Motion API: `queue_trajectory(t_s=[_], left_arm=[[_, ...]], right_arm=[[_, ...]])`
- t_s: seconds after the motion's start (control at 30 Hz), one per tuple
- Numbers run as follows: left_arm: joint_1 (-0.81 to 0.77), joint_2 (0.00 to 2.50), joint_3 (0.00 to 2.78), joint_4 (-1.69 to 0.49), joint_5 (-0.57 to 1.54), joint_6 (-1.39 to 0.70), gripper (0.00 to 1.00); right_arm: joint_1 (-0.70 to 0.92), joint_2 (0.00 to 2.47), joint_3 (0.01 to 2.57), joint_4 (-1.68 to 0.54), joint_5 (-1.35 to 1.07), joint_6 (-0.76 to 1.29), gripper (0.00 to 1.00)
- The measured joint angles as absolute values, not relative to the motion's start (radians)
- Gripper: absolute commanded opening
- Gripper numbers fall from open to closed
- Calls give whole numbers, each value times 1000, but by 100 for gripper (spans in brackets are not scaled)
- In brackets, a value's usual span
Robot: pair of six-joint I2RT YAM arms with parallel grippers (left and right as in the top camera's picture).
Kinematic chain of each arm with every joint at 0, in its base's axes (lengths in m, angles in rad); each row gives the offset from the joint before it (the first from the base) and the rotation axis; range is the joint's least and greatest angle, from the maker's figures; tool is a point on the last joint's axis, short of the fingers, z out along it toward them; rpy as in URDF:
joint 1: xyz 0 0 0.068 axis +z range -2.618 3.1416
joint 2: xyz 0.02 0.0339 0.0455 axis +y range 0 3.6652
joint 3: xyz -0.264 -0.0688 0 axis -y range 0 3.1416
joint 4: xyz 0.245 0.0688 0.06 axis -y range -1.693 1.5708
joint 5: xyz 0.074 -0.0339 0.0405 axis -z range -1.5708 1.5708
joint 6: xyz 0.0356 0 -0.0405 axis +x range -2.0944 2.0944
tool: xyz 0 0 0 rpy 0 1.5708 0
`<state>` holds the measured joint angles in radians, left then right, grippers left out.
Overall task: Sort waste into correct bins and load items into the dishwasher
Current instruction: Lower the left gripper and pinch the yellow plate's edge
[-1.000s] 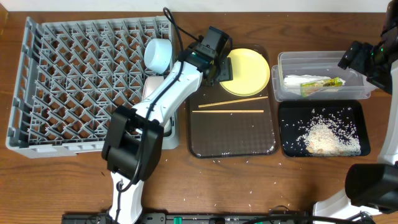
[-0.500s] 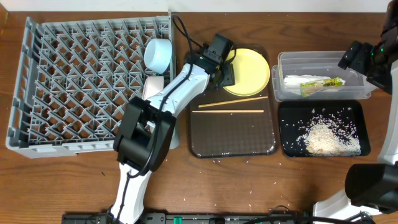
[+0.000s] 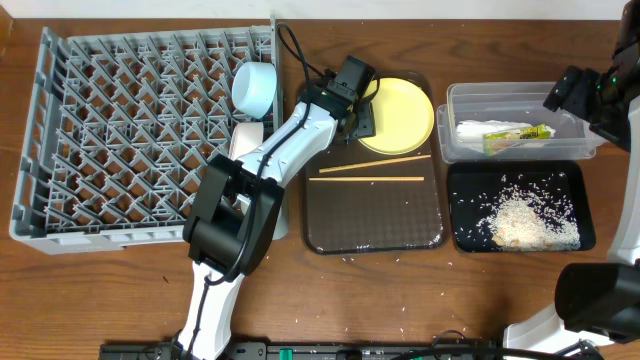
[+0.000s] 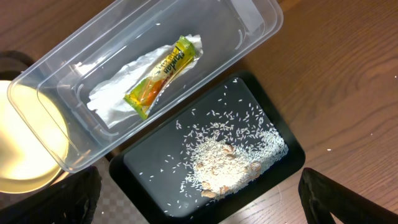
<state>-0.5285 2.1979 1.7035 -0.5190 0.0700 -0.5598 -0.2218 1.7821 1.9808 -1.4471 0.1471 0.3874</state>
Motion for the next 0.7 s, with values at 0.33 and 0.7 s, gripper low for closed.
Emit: queue_trajectory(t_s=[0.33, 0.7], left_arm=[[-529, 2198, 1703, -516, 6, -576, 64], [-529, 2210, 1703, -479, -49, -581, 64]], right_arm=[[-222, 1782, 1981, -1447, 147, 387, 99], [-222, 1782, 1981, -1447, 147, 387, 99]])
